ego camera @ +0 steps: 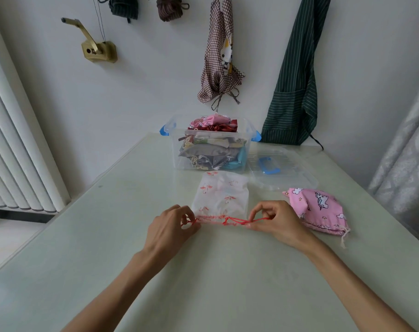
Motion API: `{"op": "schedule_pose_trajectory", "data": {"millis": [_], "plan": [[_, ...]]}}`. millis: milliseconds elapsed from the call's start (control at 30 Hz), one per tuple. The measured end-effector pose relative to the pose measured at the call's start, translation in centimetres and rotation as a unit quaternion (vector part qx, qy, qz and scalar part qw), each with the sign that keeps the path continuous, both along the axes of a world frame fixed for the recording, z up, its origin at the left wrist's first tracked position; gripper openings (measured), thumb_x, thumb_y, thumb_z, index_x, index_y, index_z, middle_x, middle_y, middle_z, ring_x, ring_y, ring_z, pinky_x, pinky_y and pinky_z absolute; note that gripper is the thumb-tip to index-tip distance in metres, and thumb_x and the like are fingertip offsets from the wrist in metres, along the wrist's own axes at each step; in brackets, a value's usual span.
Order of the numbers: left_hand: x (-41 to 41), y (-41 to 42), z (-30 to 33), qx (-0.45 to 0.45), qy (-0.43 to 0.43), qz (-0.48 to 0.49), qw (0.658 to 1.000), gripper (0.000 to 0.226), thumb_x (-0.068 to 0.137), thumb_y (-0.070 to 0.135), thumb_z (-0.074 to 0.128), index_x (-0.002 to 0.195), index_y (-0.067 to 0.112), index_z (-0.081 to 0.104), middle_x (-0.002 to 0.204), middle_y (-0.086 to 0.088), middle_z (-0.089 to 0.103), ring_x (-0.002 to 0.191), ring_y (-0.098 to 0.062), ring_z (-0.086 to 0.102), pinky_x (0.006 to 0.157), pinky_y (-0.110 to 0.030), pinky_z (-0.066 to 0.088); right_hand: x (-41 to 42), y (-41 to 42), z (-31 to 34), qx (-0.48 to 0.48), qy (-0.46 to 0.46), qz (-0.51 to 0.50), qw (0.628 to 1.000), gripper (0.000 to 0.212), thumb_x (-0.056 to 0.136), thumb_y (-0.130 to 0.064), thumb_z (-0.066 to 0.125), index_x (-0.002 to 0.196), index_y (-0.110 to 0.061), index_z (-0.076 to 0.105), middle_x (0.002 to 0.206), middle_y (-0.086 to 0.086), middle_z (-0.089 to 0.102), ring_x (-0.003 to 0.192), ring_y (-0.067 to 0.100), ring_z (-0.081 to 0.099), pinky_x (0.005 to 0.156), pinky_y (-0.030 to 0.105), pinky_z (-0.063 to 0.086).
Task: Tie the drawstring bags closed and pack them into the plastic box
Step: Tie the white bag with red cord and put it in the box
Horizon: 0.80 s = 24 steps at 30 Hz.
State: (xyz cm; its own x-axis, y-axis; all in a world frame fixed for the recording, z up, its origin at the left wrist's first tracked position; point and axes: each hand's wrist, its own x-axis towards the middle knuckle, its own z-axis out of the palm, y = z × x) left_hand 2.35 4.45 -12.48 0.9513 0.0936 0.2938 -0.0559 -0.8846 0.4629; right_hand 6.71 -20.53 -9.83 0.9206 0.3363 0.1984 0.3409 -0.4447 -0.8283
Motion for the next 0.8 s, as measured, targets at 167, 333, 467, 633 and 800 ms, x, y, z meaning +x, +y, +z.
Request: {"op": "schedule_pose_trajectory", "data": {"millis": [167,333,467,633,800], "plan": [[0.5,0.5,0.0,-0.01,0.017,-0.043,0.999,0.015,0.089,0.036,0.061,0.1,0.03,0.069,0.095,0.01,0.061,0.08,-0.011,0.059,0.067,-0.026,0.044,0.0,-0.9,-0.1,-0.014,-0.016,-0.057,0.998,0.033,0.081,-0.002,0.065,0.065,-0.03,0.073,0.057,-0.002,0.057,0.052,0.01,0.037,0.052,0.021,0.031],[0.5,0.2,-0.2,-0.149,0.046,-0.044,0.987,0.007,0.089,0.037,0.061,0.09,0.035,0.068,0.092,0.018,0.061,0.073,-0.002,0.061,0.074,-0.029,0.049,-0.4,-0.5,-0.3,-0.055,-0.029,-0.106,0.992,0.007,0.074,-0.03,0.076,0.081,-0.034,0.075,0.043,-0.009,0.032,0.041,0.008,0.03,0.048,0.021,0.021],[0.7,-0.2,0.4,-0.246,0.084,-0.067,0.963,0.017,0.089,0.04,0.059,0.092,0.026,0.069,0.1,0.009,0.058,0.063,0.001,0.058,0.067,-0.026,0.049,-0.4,1.1,-0.2,-0.141,-0.044,-0.116,0.982,0.01,0.072,-0.039,0.078,0.077,-0.042,0.07,0.039,-0.013,0.041,0.044,-0.001,0.041,0.045,0.016,0.025],[0.2,0.9,2.6,-0.589,0.177,-0.038,0.787,0.017,0.09,0.027,0.058,0.095,0.019,0.072,0.095,0.01,0.063,0.082,-0.005,0.051,0.051,-0.019,0.028,0.1,1.1,1.0,0.116,0.127,-0.072,0.982,0.019,0.089,-0.029,0.058,0.077,-0.02,0.069,0.087,-0.005,0.057,0.081,0.008,0.048,0.069,0.022,0.034],[0.8,1.2,2.7,-0.719,0.288,-0.015,0.633,0.032,0.093,0.023,0.049,0.062,0.018,0.055,0.077,0.004,0.05,0.065,-0.008,0.046,0.034,-0.016,0.02,0.5,0.0,1.0,0.415,0.336,-0.063,0.843,0.024,0.075,-0.032,0.062,0.061,-0.022,0.045,0.063,-0.006,0.043,0.057,0.012,0.036,0.054,0.027,0.023]]}}
